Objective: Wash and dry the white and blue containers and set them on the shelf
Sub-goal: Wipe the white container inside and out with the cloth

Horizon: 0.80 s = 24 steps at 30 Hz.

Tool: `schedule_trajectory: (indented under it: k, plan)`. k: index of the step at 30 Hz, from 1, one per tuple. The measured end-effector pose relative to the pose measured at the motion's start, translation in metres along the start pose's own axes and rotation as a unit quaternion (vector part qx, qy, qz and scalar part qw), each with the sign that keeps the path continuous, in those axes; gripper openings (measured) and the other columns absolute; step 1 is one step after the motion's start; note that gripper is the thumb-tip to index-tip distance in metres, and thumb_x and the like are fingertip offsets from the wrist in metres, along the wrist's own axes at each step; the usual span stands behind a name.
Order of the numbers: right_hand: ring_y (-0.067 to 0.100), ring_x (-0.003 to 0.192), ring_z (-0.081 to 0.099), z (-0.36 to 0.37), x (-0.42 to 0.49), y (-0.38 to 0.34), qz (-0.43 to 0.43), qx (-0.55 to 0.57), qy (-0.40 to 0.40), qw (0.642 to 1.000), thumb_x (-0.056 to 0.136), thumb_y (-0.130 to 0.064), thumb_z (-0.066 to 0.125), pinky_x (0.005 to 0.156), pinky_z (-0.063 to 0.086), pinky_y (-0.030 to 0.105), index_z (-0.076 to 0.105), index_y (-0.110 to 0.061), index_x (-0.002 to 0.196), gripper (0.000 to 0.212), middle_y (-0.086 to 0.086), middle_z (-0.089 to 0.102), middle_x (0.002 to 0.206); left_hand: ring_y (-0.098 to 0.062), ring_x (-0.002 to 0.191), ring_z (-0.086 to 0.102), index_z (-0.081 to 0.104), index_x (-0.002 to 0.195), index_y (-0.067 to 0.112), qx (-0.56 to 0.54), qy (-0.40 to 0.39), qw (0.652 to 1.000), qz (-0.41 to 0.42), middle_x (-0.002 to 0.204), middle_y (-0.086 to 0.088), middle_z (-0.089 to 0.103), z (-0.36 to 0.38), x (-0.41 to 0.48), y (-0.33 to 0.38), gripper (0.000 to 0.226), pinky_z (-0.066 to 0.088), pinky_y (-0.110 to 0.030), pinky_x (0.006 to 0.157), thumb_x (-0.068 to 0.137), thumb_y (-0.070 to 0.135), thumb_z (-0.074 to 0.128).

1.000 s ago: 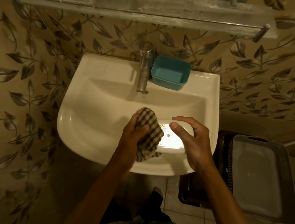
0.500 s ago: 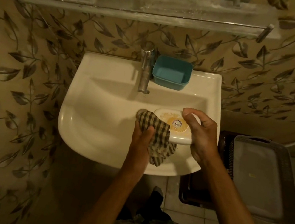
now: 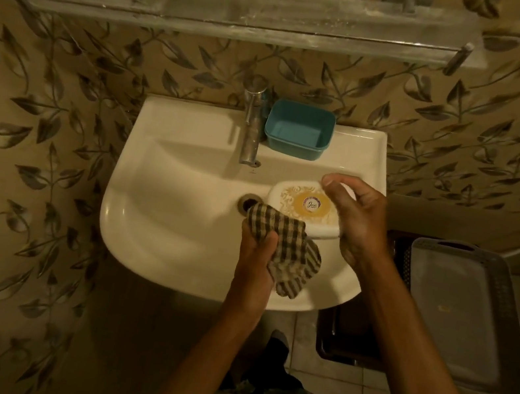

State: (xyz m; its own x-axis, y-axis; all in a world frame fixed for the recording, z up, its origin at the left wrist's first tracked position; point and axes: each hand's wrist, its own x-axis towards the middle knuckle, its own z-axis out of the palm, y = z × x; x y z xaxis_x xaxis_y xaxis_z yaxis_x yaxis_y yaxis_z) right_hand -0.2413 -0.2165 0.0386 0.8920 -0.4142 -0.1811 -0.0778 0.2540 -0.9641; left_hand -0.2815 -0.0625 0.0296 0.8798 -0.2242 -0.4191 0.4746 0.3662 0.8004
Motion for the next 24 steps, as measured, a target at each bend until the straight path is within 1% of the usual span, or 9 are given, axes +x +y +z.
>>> schedule_trajectory:
  k: [4, 7, 10, 12, 13, 16, 19, 21, 24]
  plan:
    - [0.013, 0.077, 0.072, -0.011, -0.003, -0.008, 0.037, -0.052, -0.136, 0.989, 0.083, -0.012, 0.07, 0.066, 0.058, 0.027, 0.077, -0.025, 0.076, 0.016, -0.005, 0.075, 0.082, -0.019, 0.104, 0.063, 0.029, 0.145, 0.015, -0.02, 0.001, 1.0, -0.006, 0.126, -0.009, 0.057, -0.009, 0.012, 0.016, 0.064, 0.054, -0.038, 0.086, 0.084, 0.022, 0.05]
    - [0.017, 0.083, 0.072, -0.011, -0.001, -0.014, 0.063, -0.075, -0.156, 0.983, 0.086, -0.019, 0.067, 0.069, 0.059, 0.031, 0.075, -0.022, 0.088, 0.009, -0.002, 0.074, 0.091, -0.024, 0.109, 0.06, 0.03, 0.144, 0.019, 0.011, -0.002, 1.0, -0.026, 0.131, -0.012, 0.054, -0.011, 0.015, 0.025, 0.054, 0.055, -0.041, 0.081, 0.093, 0.019, 0.047]
    - [0.022, 0.09, 0.07, -0.005, -0.001, -0.02, 0.126, 0.094, -0.084, 0.984, 0.09, -0.026, 0.061, 0.075, 0.059, 0.036, 0.063, -0.014, 0.113, 0.026, 0.004, 0.071, 0.1, -0.025, 0.107, 0.062, 0.041, 0.137, 0.013, -0.053, 0.015, 0.998, -0.009, 0.122, -0.012, 0.059, -0.004, 0.01, 0.026, 0.055, 0.054, -0.04, 0.084, 0.084, 0.018, 0.054]
    - [0.023, 0.089, 0.069, 0.003, -0.007, -0.02, 0.144, 0.259, -0.054, 0.954, 0.093, -0.023, 0.058, 0.079, 0.059, 0.039, 0.058, -0.01, 0.115, 0.025, 0.008, 0.07, 0.096, -0.026, 0.106, 0.063, 0.045, 0.133, 0.012, -0.117, 0.056, 0.992, -0.006, 0.12, -0.014, 0.061, 0.003, 0.005, 0.021, 0.058, 0.052, -0.044, 0.092, 0.076, 0.02, 0.054]
    - [0.024, 0.09, 0.068, 0.009, -0.013, -0.017, 0.139, 0.286, -0.044, 0.947, 0.094, -0.02, 0.056, 0.08, 0.059, 0.041, 0.057, -0.01, 0.115, 0.024, 0.01, 0.069, 0.098, -0.029, 0.111, 0.061, 0.044, 0.135, 0.012, -0.133, 0.073, 0.988, -0.007, 0.124, -0.016, 0.059, 0.007, 0.002, 0.019, 0.061, 0.048, -0.048, 0.097, 0.075, 0.021, 0.053]
    - [0.024, 0.093, 0.07, 0.029, -0.03, -0.003, 0.126, 0.233, 0.009, 0.964, 0.093, -0.018, 0.058, 0.072, 0.059, 0.037, 0.056, -0.011, 0.123, 0.031, 0.013, 0.068, 0.107, -0.035, 0.123, 0.051, 0.034, 0.143, 0.014, -0.106, 0.088, 0.99, 0.009, 0.137, -0.019, 0.049, 0.014, -0.006, 0.01, 0.066, 0.038, -0.054, 0.106, 0.079, 0.018, 0.051]
    - [0.023, 0.1, 0.07, 0.034, -0.036, 0.004, 0.097, 0.148, 0.035, 0.984, 0.094, -0.022, 0.059, 0.076, 0.058, 0.036, 0.058, -0.018, 0.125, 0.031, 0.012, 0.068, 0.114, -0.03, 0.12, 0.053, 0.028, 0.145, 0.015, -0.027, 0.063, 0.998, 0.012, 0.137, -0.017, 0.048, 0.008, -0.008, 0.008, 0.056, 0.042, -0.052, 0.103, 0.092, 0.014, 0.047]
    - [0.024, 0.104, 0.068, 0.03, -0.034, 0.004, 0.07, 0.065, 0.007, 0.995, 0.094, -0.023, 0.058, 0.082, 0.058, 0.037, 0.063, -0.021, 0.118, 0.024, 0.011, 0.068, 0.114, -0.027, 0.117, 0.054, 0.026, 0.146, 0.016, 0.046, 0.037, 0.998, 0.004, 0.137, -0.016, 0.048, -0.001, -0.006, 0.012, 0.051, 0.049, -0.047, 0.096, 0.097, 0.014, 0.041]
    - [0.022, 0.104, 0.066, 0.023, -0.033, 0.003, 0.049, -0.045, -0.111, 0.992, 0.096, -0.025, 0.054, 0.084, 0.057, 0.03, 0.066, -0.019, 0.113, 0.021, 0.009, 0.069, 0.11, -0.021, 0.105, 0.059, 0.028, 0.144, 0.016, 0.125, 0.001, 0.992, -0.006, 0.134, -0.016, 0.05, -0.008, 0.003, 0.028, 0.054, 0.057, -0.028, 0.071, 0.094, 0.022, 0.047]
